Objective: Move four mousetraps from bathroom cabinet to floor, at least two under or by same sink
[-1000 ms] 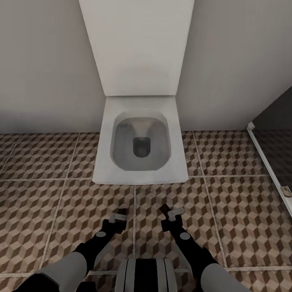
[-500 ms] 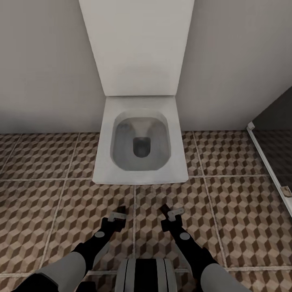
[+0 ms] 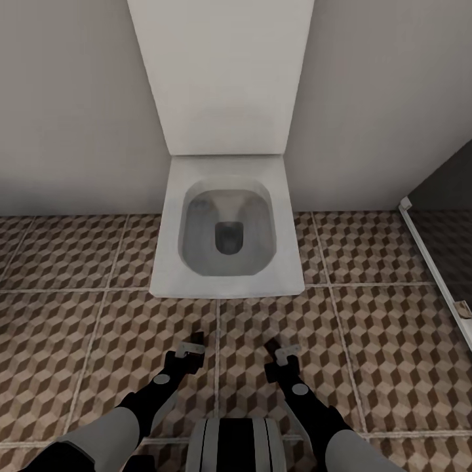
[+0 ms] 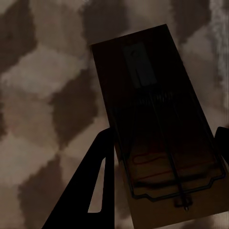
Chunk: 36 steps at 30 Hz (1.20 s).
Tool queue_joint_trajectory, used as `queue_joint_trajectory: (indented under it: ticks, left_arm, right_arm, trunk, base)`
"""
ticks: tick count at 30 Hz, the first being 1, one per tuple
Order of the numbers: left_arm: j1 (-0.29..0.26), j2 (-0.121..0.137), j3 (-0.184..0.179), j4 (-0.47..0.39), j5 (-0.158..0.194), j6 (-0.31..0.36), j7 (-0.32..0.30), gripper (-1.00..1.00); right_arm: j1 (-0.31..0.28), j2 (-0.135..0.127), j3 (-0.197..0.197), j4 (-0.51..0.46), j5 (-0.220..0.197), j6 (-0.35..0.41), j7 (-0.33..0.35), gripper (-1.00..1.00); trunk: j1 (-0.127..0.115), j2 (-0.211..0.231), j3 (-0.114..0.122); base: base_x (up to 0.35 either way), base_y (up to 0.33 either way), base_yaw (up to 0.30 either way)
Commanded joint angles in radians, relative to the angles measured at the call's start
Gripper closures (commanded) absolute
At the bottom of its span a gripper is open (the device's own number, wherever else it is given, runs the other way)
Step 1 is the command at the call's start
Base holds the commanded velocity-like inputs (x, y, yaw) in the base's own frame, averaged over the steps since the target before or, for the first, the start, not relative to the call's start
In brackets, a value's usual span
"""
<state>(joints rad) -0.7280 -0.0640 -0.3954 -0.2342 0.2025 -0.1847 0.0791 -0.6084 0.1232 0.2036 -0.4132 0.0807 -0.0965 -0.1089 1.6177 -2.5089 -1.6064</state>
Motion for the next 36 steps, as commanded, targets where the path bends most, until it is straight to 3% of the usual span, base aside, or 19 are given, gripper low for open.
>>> queue_joint_trajectory:
  ticks: [1, 18, 36]
  left_arm:
    - [-0.001, 0.000, -0.009, 0.001, 0.008, -0.004, 0.007, 1.00]
    - [-0.001, -0.003, -0.016, 0.003, 0.009, -0.003, 0.007, 1.00]
    - [-0.001, -0.002, -0.016, 0.004, 0.009, -0.001, 0.007, 1.00]
  right_arm:
    - [-0.001, 0.000, 0.005, 0.001, 0.008, 0.000, -0.011, 1.00]
    - [-0.002, -0.002, 0.005, 0.002, 0.008, 0.001, -0.021, 1.00]
    - [-0.002, 0.000, 0.005, 0.002, 0.008, 0.000, -0.020, 1.00]
  trunk:
    - [0.000, 0.000, 0.000]
    - [0.000, 0.000, 0.000]
    - [0.000, 0.000, 0.000]
  base:
    - [0.000, 0.000, 0.000]
    - [0.001, 0.000, 0.000]
    - [0.097, 0.000, 0.000]
